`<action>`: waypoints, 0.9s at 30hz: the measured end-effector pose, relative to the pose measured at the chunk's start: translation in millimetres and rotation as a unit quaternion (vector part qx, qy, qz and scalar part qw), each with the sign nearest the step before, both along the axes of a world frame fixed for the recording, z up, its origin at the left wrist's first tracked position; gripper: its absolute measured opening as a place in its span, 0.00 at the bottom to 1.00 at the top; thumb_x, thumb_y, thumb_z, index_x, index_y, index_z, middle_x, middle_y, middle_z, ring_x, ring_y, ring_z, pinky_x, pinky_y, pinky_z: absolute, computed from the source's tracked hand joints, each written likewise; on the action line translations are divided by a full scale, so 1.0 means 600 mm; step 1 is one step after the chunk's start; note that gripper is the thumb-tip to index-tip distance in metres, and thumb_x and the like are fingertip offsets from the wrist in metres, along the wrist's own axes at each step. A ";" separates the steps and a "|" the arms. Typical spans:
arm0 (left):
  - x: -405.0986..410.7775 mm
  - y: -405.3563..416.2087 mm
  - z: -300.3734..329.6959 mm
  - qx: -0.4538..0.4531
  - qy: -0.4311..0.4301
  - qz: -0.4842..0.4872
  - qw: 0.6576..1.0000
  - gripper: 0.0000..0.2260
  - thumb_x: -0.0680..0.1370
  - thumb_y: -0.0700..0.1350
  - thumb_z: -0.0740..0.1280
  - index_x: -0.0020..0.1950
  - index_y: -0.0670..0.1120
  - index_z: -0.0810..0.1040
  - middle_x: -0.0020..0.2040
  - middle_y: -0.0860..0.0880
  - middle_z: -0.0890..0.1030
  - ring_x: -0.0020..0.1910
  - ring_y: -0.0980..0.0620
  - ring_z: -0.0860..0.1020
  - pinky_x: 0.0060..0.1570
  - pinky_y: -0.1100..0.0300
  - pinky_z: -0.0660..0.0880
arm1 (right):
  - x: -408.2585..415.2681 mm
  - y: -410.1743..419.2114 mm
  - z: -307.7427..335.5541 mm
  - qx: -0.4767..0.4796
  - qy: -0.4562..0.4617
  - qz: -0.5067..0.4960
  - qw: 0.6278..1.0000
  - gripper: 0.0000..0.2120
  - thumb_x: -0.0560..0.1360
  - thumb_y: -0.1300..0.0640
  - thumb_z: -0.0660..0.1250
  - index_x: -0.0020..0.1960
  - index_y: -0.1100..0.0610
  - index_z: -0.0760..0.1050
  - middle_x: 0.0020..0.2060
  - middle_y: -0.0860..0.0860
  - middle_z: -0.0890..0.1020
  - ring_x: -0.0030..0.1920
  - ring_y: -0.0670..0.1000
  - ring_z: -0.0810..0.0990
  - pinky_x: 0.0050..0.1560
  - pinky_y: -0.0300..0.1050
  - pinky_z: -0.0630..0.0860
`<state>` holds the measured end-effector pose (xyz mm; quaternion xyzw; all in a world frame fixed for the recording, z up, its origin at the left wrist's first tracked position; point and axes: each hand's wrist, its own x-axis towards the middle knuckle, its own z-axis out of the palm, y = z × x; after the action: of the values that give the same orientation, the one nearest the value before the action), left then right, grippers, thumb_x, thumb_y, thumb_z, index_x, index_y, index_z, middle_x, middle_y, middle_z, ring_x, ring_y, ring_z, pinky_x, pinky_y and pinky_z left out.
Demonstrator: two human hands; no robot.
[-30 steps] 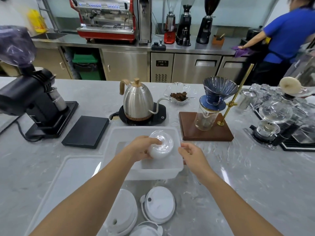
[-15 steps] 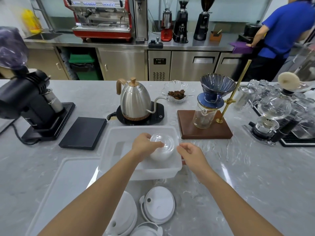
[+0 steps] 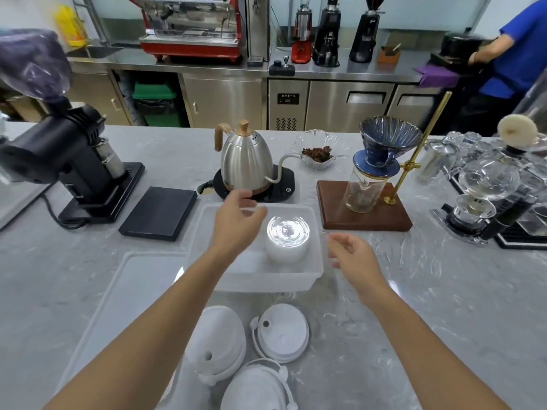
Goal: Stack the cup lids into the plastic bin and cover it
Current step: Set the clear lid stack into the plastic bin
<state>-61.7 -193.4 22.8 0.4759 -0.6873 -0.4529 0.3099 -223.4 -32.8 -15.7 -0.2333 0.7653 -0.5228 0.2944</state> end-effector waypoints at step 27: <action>0.289 0.372 -0.110 0.060 -0.174 -0.035 0.982 0.32 0.58 0.67 0.74 0.60 0.63 0.71 0.52 0.65 0.80 0.51 0.61 0.81 0.53 0.61 0.79 | 0.225 0.218 -0.041 0.087 -0.128 0.196 0.968 0.12 0.77 0.69 0.69 0.56 0.55 0.80 0.49 0.50 0.88 0.49 0.47 0.86 0.52 0.41 0.82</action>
<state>112.0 30.0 -42.9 0.5404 -0.7188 -0.4142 0.1405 -88.2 98.2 -40.3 -0.2832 0.7030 -0.4120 0.5058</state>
